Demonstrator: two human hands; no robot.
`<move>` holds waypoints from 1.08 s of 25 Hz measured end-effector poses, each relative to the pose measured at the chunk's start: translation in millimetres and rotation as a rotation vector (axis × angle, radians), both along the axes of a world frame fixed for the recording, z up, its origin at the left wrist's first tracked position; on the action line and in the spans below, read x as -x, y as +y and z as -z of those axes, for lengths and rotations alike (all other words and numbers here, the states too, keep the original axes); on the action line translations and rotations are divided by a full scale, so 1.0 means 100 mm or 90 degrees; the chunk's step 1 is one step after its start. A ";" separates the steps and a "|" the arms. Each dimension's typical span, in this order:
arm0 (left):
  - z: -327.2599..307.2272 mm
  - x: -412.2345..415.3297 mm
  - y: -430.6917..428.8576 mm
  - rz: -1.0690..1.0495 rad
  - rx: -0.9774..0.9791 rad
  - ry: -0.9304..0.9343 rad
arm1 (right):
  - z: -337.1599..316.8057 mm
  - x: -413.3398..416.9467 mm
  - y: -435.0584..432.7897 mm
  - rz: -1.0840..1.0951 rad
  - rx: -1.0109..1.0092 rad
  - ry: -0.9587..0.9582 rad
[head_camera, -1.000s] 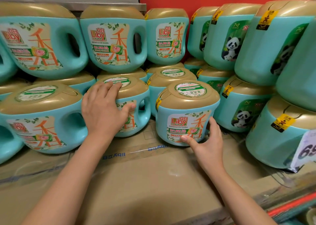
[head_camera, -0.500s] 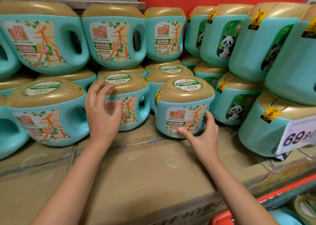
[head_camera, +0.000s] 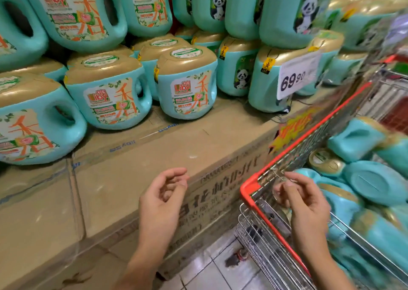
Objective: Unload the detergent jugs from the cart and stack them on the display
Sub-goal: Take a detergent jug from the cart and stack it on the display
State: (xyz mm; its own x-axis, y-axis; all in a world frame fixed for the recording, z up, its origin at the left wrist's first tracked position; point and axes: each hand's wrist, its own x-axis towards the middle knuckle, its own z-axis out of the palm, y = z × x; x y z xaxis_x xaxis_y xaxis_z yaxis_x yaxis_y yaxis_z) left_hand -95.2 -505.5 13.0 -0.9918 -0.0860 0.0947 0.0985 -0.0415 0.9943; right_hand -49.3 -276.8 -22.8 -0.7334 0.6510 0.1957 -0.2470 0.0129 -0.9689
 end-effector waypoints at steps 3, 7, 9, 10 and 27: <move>0.03 -0.31 0.40 0.089 -0.027 -0.023 | 0.17 -0.64 0.38 0.040 0.012 -0.071; 0.24 -0.78 1.06 0.206 0.036 -0.075 | 0.27 -1.23 0.93 0.054 0.044 -0.123; 0.43 -1.09 1.44 0.234 0.043 -0.120 | 0.31 -1.57 1.23 0.039 0.054 -0.142; 0.53 -1.24 1.62 0.240 0.047 -0.142 | 0.32 -1.73 1.38 0.026 0.057 -0.150; 0.75 -1.10 4.42 0.211 0.139 -0.092 | 0.38 -1.48 4.40 -0.005 -0.223 -0.315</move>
State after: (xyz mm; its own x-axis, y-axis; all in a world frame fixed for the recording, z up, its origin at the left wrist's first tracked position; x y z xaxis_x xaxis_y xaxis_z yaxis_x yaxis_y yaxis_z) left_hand 15.0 -63.5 -61.6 -0.9670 0.2460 -0.0661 -0.0251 0.1663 0.9858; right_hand 99.0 163.7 -61.2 -0.7966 0.6036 0.0322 0.2304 0.3524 -0.9071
